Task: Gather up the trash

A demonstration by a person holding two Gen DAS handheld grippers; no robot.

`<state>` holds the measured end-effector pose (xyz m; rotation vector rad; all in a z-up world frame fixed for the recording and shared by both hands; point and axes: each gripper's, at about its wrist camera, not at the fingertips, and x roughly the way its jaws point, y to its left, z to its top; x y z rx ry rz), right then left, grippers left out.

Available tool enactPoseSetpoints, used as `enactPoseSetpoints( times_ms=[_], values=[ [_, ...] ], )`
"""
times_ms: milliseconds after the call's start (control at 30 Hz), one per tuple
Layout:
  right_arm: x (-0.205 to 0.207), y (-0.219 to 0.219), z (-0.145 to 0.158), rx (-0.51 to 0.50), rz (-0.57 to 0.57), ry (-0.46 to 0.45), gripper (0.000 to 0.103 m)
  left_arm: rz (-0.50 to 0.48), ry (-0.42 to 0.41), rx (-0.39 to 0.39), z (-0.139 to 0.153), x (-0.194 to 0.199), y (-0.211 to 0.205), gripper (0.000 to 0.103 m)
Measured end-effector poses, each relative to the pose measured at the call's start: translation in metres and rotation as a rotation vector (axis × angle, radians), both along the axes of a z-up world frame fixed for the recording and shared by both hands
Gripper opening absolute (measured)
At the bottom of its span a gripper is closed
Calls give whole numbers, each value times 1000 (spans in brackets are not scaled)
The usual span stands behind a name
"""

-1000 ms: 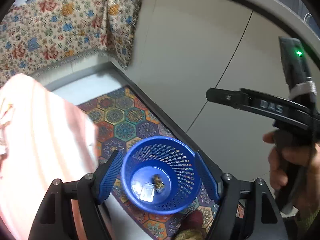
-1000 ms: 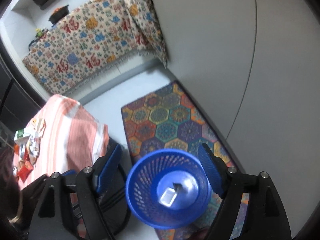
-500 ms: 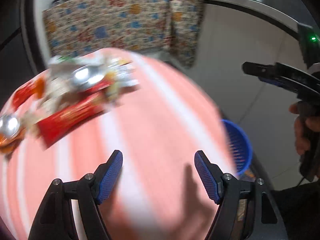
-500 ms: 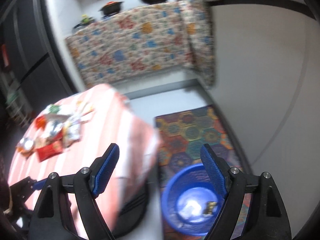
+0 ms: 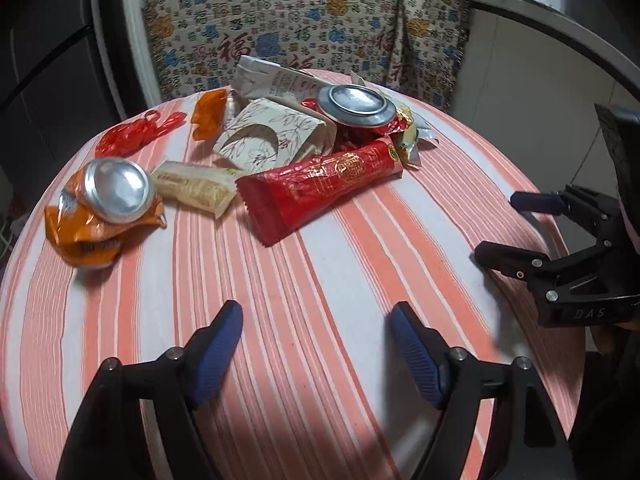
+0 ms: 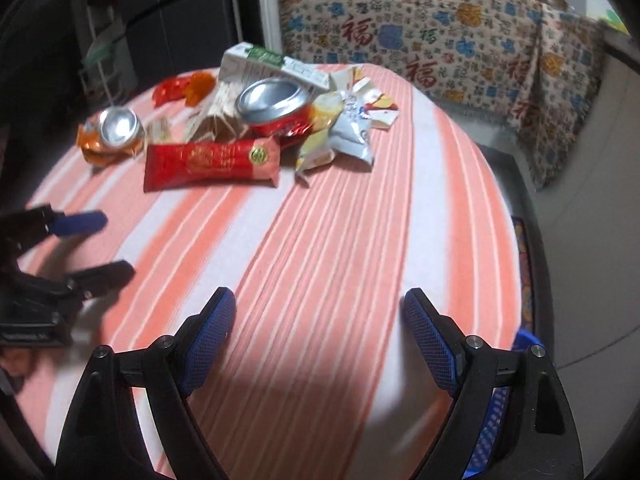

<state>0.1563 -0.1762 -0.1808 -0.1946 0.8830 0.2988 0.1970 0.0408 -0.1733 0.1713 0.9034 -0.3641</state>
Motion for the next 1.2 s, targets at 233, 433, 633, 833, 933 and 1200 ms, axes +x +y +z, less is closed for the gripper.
enactPoseSetpoints(
  times_ms=[233, 433, 633, 833, 933, 1200],
  values=[
    [10, -2, -3, 1, -8, 6, 95, -81, 10, 16, -2, 10, -6, 93],
    [9, -4, -1, 1, -8, 12, 96, -139, -18, 35, 12, 19, -2, 93],
    [11, -9, 2, 34, -17, 22, 96, -262, -35, 25, 33, 61, -21, 93],
    [9, -16, 6, 64, -39, 23, 95, -340, -15, 161, 9, 81, -44, 80],
    [9, -20, 9, 71, -46, 21, 95, -330, -16, 143, 11, 73, -39, 48],
    [9, -29, 15, 117, -68, 24, 95, -92, 47, -17, 24, 26, -4, 25]
  ],
)
